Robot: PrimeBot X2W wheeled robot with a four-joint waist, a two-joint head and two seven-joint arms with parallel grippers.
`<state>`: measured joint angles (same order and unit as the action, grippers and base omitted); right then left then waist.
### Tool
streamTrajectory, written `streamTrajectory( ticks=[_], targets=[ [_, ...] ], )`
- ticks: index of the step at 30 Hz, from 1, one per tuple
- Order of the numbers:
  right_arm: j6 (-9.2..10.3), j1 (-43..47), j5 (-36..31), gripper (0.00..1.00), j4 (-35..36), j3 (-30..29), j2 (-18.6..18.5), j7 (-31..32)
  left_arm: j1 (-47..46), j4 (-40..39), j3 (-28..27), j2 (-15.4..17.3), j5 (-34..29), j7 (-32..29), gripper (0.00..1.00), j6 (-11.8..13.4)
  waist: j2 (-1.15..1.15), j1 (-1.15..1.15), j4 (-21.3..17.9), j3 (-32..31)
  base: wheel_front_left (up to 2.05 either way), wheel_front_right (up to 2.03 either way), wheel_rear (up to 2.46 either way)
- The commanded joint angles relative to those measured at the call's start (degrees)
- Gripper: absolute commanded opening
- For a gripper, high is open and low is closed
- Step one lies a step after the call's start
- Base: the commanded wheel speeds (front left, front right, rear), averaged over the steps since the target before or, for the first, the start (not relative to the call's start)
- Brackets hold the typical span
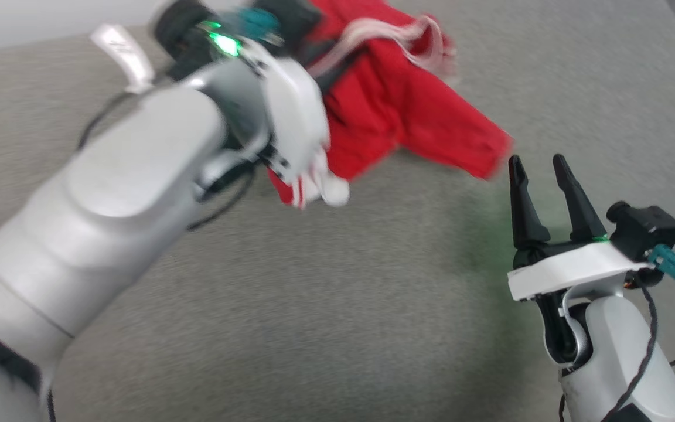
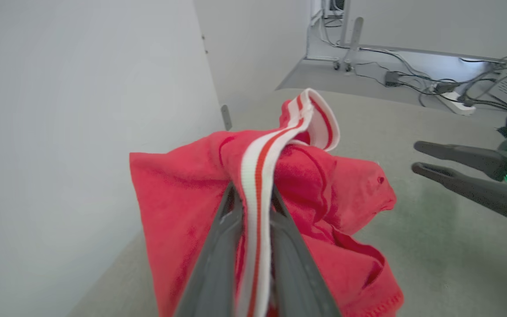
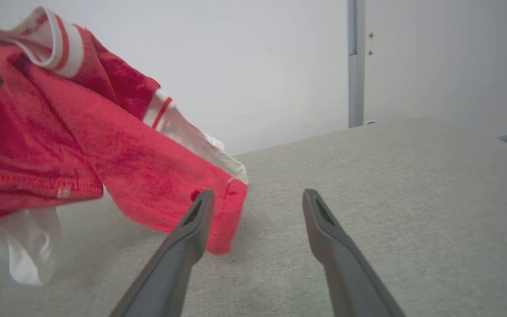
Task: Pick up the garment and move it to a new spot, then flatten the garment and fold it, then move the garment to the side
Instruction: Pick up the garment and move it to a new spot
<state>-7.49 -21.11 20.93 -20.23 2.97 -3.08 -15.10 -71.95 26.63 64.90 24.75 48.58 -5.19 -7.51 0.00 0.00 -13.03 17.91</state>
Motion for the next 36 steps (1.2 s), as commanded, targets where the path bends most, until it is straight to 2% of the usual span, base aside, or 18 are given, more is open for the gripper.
streamTrajectory(
  ticks=[1,6,12,15,22,25,26,27,28,29,30,31,32,34,36],
  targets=[
    [0.00,-0.68,1.11,1.00,0.62,0.01,0.15,-0.05,-0.45,0.89,2.23,-0.36,0.62,-0.51,0.00,0.09,0.00,0.00,-3.99,2.91,0.00,0.00,0.00],
    [0.00,-0.70,4.91,1.00,0.89,1.53,0.17,-0.05,-0.52,4.09,7.63,0.58,1.74,-2.27,0.00,0.12,0.00,0.00,-8.91,5.41,0.00,0.00,0.00],
    [0.00,0.25,8.33,1.00,1.01,2.03,0.19,-0.05,3.33,5.75,8.51,4.22,-4.62,-8.97,0.00,0.12,0.00,0.00,-13.37,7.48,0.00,0.00,0.00],
    [0.00,0.45,9.70,1.00,1.22,2.29,0.18,-0.05,5.01,5.13,8.53,6.64,-6.43,-14.46,0.00,0.12,0.00,0.00,-14.81,8.19,0.00,0.00,0.00],
    [0.00,0.51,11.61,1.00,1.48,3.70,0.17,-0.05,7.65,4.37,9.50,9.85,-5.43,-24.60,0.00,0.13,0.00,0.00,-16.58,9.09,0.00,0.00,0.00],
    [0.00,0.23,12.11,1.00,1.53,4.28,0.16,-0.05,8.06,3.69,9.68,11.11,-3.89,-26.99,0.00,0.13,0.00,0.00,-16.85,9.18,0.00,0.00,0.00],
    [0.00,0.18,12.20,1.00,1.54,4.34,0.16,-0.05,7.91,3.46,9.68,11.35,-3.97,-27.04,0.04,0.13,0.00,0.00,-16.79,9.12,0.00,0.00,0.00],
    [0.00,0.17,12.19,1.00,1.57,4.31,0.16,-0.05,7.62,3.31,9.67,11.57,-3.85,-26.49,0.14,0.13,0.00,0.00,-16.64,9.02,0.00,0.00,0.00],
    [0.00,0.21,12.03,1.00,1.58,4.30,0.16,-0.05,7.25,3.35,9.59,11.74,-3.52,-25.60,0.30,0.13,0.00,0.00,-16.40,8.82,0.00,0.00,0.00],
    [0.00,0.29,11.71,1.00,1.60,4.18,0.16,-0.05,6.86,3.10,9.51,11.68,-3.68,-24.61,0.35,0.13,0.00,0.00,-16.08,8.56,0.00,0.00,0.00],
    [0.00,0.36,11.36,1.00,1.59,4.12,0.17,-0.05,6.33,2.83,9.35,11.63,-3.39,-23.16,0.73,0.13,0.00,0.00,-15.76,8.29,0.00,0.00,0.00],
    [0.00,0.36,11.36,1.00,1.59,4.12,0.17,-0.05,6.33,2.83,9.35,11.63,-3.39,-23.16,0.73,0.13,0.00,0.00,-15.76,8.29,0.00,0.00,0.00],
    [0.00,0.46,11.00,1.00,1.52,3.92,0.15,-0.05,5.67,2.57,9.18,11.41,-2.81,-21.55,0.87,0.13,0.00,0.00,-15.27,7.94,0.00,0.00,0.00],
    [0.00,0.50,10.08,1.00,1.40,3.51,0.16,-0.05,3.88,2.49,8.81,10.93,-1.89,-18.22,1.00,0.13,0.00,0.00,-14.06,7.20,0.00,0.00,0.00],
    [0.00,0.45,8.90,1.00,1.11,3.00,0.14,-0.05,2.55,2.41,8.61,10.02,-1.06,-14.94,1.00,0.13,0.00,0.00,-12.49,6.24,0.00,0.00,0.00]
  ],
)
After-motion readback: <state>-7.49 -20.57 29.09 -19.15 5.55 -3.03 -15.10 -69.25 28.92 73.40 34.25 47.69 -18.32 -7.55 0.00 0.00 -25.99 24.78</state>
